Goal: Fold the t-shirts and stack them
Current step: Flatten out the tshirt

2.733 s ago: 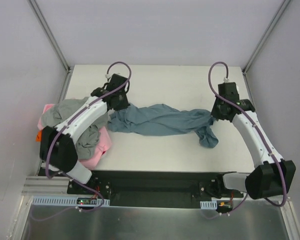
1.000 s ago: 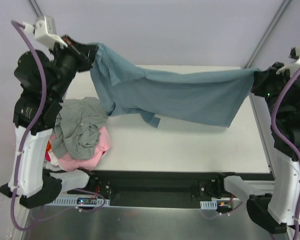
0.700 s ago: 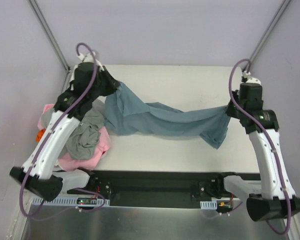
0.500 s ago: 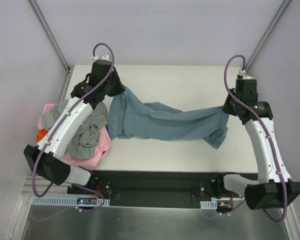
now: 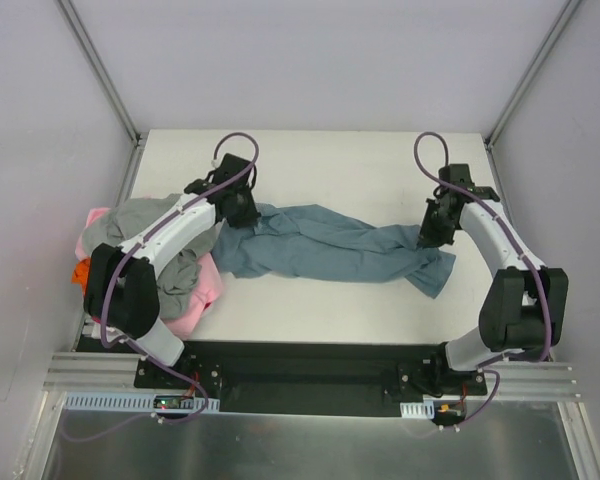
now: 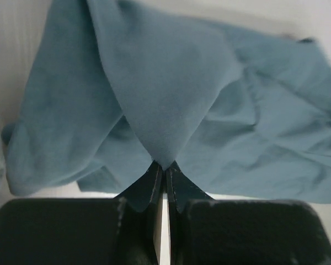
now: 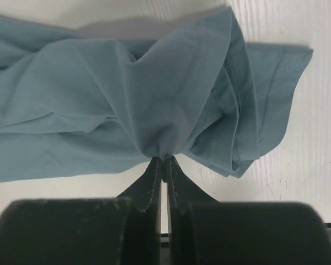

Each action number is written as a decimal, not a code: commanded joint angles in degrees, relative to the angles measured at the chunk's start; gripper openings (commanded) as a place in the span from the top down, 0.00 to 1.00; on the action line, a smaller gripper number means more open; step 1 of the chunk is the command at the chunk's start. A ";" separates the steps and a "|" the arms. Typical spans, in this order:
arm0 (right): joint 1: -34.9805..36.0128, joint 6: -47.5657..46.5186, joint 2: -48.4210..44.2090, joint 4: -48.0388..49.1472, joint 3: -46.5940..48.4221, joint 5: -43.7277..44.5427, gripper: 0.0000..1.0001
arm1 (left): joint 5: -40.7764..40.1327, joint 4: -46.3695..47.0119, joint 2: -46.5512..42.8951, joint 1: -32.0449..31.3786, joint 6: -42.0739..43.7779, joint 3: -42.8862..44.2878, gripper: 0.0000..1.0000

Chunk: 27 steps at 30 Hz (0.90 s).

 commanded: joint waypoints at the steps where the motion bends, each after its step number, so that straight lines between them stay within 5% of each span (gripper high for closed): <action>1: -0.30 1.62 0.70 0.50 -2.17 -2.72 0.99 | -1.03 -0.45 -3.02 0.11 -4.82 -7.18 1.00; 12: -0.30 -0.32 2.12 -1.25 2.47 -3.24 0.99 | -0.61 -0.36 -1.61 0.19 -4.29 -5.71 1.00; 27: -0.30 -9.62 -11.50 -2.66 17.67 2.56 0.99 | -3.84 -1.15 -13.21 2.30 -3.95 8.34 1.00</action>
